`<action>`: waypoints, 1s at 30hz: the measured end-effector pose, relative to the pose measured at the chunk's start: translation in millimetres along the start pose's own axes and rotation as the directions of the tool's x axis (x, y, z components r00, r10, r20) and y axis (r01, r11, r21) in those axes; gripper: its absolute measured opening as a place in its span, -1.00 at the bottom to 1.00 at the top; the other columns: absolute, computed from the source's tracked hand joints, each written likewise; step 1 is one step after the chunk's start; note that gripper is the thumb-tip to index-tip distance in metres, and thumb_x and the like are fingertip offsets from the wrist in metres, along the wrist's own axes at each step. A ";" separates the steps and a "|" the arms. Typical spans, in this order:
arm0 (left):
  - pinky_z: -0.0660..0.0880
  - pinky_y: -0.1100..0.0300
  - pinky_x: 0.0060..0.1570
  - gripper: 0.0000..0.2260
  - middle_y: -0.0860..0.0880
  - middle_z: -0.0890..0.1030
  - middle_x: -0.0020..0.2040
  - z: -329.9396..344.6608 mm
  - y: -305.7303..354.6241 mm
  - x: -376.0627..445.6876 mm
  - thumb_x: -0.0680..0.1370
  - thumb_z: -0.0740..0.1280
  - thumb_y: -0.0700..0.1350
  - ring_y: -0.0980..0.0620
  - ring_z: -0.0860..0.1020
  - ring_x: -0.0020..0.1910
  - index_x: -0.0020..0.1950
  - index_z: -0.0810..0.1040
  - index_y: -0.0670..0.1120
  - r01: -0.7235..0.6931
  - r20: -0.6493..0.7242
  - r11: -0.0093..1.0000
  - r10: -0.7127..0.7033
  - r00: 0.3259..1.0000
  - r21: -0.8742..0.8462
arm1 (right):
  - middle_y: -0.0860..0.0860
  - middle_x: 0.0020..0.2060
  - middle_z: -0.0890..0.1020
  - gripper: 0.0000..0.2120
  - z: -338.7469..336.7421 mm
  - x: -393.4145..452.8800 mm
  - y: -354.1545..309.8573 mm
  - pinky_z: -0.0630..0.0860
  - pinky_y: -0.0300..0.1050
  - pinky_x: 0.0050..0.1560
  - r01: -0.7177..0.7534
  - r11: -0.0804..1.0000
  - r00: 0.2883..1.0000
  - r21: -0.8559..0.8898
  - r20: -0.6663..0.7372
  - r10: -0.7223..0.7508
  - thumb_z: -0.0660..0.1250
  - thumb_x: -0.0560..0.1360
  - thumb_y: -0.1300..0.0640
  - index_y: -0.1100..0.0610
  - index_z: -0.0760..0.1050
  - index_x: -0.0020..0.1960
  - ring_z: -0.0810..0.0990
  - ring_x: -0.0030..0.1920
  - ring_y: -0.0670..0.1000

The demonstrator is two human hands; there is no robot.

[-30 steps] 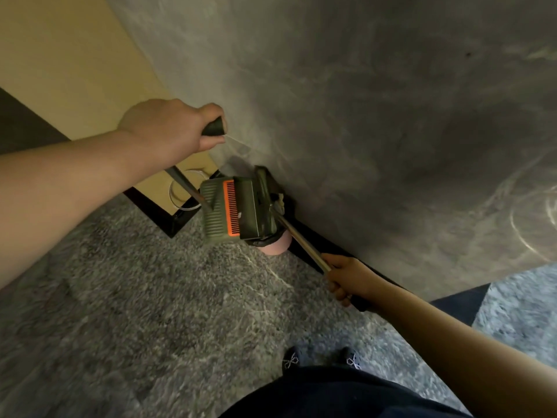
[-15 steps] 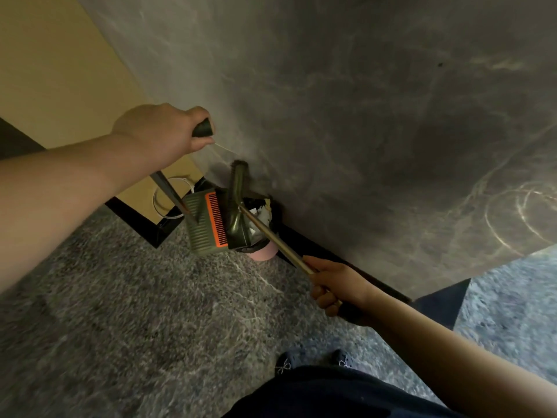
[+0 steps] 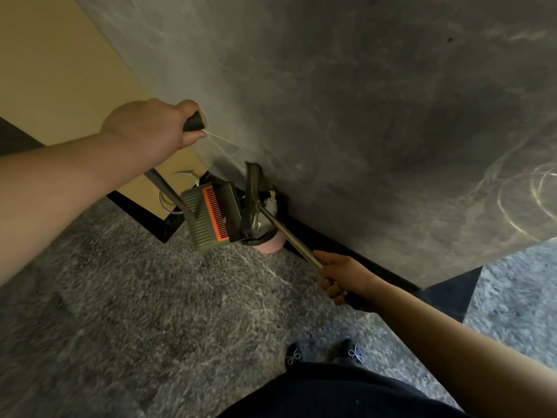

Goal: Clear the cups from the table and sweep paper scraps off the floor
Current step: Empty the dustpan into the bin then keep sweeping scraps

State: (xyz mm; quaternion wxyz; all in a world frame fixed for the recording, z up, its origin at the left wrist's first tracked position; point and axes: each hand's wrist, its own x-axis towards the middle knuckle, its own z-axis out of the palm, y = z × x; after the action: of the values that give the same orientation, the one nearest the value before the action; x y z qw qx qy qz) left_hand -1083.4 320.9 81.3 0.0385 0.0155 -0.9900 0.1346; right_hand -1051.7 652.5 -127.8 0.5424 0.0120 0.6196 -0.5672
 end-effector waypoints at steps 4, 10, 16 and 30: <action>0.20 0.22 -0.50 -0.64 -0.07 0.34 -0.44 -0.1 2.6 2.8 0.59 0.22 0.15 -0.07 0.34 -0.51 0.17 0.46 -0.12 0.000 0.024 1.000 0.000 1.000 0.013 | -0.02 -0.49 0.37 -0.52 -6.8 -7.2 -1.0 0.21 -0.30 -0.56 0.023 1.000 1.000 -0.008 0.013 -0.023 0.06 0.54 0.34 -0.22 0.52 -0.09 0.28 -0.57 -0.11; 0.24 0.19 -0.47 -0.60 -0.15 0.39 -0.39 -5.8 1.1 8.9 0.60 0.22 0.14 -0.15 0.39 -0.44 0.23 0.44 -0.15 0.046 0.029 0.999 -0.046 0.999 -0.003 | -0.05 -0.51 0.38 -0.51 -4.0 -8.9 2.1 0.21 -0.31 -0.59 0.003 0.988 0.996 0.153 0.083 -0.016 0.06 0.56 0.31 -0.29 0.50 -0.04 0.27 -0.55 -0.13; 0.27 0.17 -0.45 -0.62 -0.20 0.46 -0.32 -10.6 3.2 8.7 0.60 0.21 0.15 -0.17 0.43 -0.39 0.23 0.44 -0.13 0.035 0.039 0.999 -0.034 0.999 -0.017 | -0.04 -0.53 0.37 -0.51 8.7 1.4 -1.8 0.25 -0.30 -0.59 0.010 0.999 0.997 0.033 0.079 -0.012 0.06 0.58 0.30 -0.31 0.34 0.18 0.28 -0.57 -0.12; 0.31 0.16 -0.46 -0.62 -0.27 0.54 -0.29 -5.3 5.8 11.5 0.60 0.22 0.13 -0.19 0.47 -0.40 0.24 0.46 -0.14 0.024 0.028 1.000 -0.023 0.999 -0.020 | 0.01 -0.47 0.31 -0.48 -10.5 -7.1 -14.4 0.24 -0.30 -0.56 0.067 0.994 0.998 -0.083 0.016 -0.066 0.06 0.56 0.36 -0.30 0.44 0.01 0.26 -0.58 -0.10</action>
State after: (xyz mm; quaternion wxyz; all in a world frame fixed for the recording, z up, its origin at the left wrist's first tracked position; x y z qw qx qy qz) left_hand -1094.7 327.6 85.7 0.0263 0.0287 -0.9915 0.1238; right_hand -1064.8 659.2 -115.5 0.5275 -0.0353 0.6392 -0.5585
